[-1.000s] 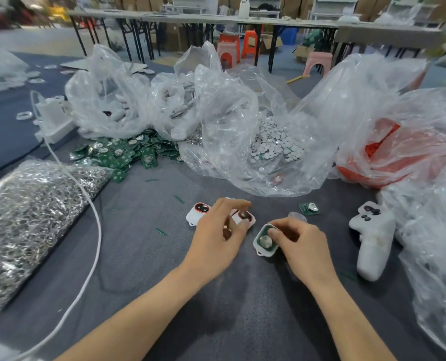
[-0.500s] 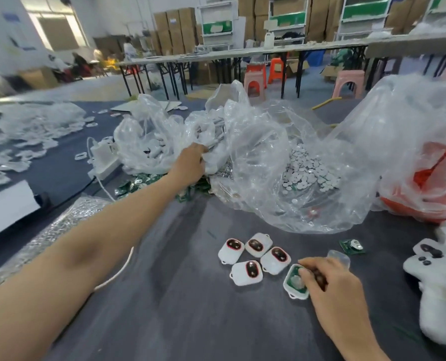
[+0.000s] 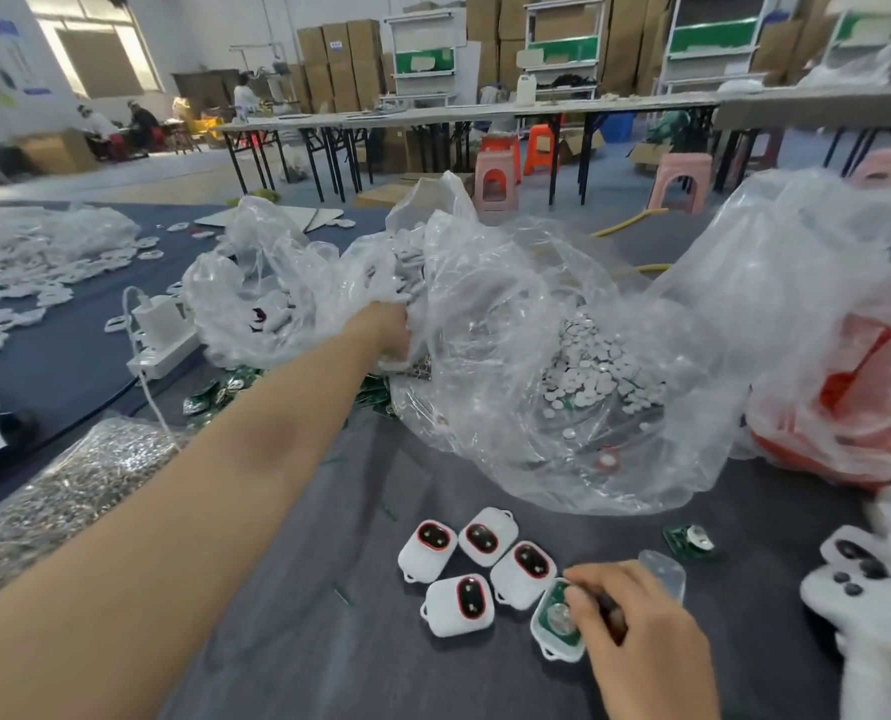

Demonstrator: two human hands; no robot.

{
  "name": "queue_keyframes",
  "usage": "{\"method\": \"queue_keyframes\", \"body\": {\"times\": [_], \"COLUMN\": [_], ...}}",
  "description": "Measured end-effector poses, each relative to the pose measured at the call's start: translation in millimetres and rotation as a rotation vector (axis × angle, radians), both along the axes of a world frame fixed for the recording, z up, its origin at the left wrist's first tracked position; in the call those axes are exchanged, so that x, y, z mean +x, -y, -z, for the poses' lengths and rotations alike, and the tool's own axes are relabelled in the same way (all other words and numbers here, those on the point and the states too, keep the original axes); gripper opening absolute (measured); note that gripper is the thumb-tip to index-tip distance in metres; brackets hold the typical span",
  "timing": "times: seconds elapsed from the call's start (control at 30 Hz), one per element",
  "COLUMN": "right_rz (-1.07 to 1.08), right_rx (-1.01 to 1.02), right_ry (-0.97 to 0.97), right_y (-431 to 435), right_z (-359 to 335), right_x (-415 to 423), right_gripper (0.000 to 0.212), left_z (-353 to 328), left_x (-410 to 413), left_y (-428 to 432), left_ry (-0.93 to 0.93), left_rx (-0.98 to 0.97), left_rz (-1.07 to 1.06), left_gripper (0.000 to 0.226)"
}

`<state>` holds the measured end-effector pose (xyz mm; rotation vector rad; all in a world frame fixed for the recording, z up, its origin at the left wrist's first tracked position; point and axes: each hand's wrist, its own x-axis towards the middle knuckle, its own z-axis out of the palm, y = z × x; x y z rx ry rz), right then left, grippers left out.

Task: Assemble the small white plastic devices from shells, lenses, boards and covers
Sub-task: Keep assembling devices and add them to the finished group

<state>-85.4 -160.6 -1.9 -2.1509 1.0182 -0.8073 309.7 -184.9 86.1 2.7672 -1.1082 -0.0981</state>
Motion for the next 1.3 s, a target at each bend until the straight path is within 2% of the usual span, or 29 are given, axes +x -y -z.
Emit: {"method": "queue_keyframes", "body": {"times": [0.1, 0.17, 0.23, 0.37, 0.47, 0.7, 0.77, 0.83, 0.9, 1.0, 1.07, 1.17, 1.23, 1.3], "right_rz": [-0.007, -0.018, -0.025, -0.036, -0.054, -0.089, -0.086, -0.092, -0.099, -0.089, -0.093, -0.085, -0.077, -0.094], "right_rx": [0.013, 0.015, 0.017, 0.019, 0.019, 0.008, 0.0, 0.009, 0.031, 0.055, 0.033, -0.011, 0.027, 0.11], "right_ry": [-0.021, -0.03, -0.017, -0.018, -0.019, -0.051, -0.043, -0.027, 0.001, 0.062, 0.074, 0.085, 0.151, 0.248], "right_y": [1, 1, 0, -1, 0, 0, 0, 1, 2, 4, 2, -4, -12, -23], "right_z": [-1, -3, -4, -6, -7, -6, -6, -6, -6, -6, -7, -5, -6, -10], "right_x": [0, 0, 0, -2, -3, -4, -4, -5, -4, -6, -9, -15, -22, -29], "right_gripper": [0.033, 0.031, 0.03, 0.033, 0.034, 0.014, 0.013, 0.012, 0.014, 0.016, 0.016, 0.015, 0.014, 0.012], "left_z": [4, 9, 9, 0, -7, -23, -33, -42, -47, -29, -4, 36, 56, 64], "left_x": [-1, -2, -3, -6, -5, 12, 6, -14, -57, -146, -207, -265, -281, -290], "left_y": [-5, -8, -10, -12, -13, -27, -34, -46, -69, -113, -143, -167, -171, -170], "left_ry": [0.004, -0.077, -0.123, -0.062, 0.073, 0.257, 0.24, 0.149, -0.085, -0.341, -0.513, -0.698, -0.762, -0.819], "left_rx": [-0.176, -0.343, -0.407, -0.379, -0.367, -0.254, -0.343, -0.607, -0.9, -1.096, -1.086, -0.953, -0.899, -0.915], "left_rz": [-0.068, -0.115, -0.113, -0.073, -0.052, -0.02, 0.022, 0.062, 0.042, 0.118, 0.172, 0.19, 0.175, 0.152], "left_gripper": [0.021, 0.023, 0.024, 0.028, 0.024, 0.027, 0.027, 0.024, 0.018, 0.007, 0.018, 0.039, 0.04, 0.031]}}
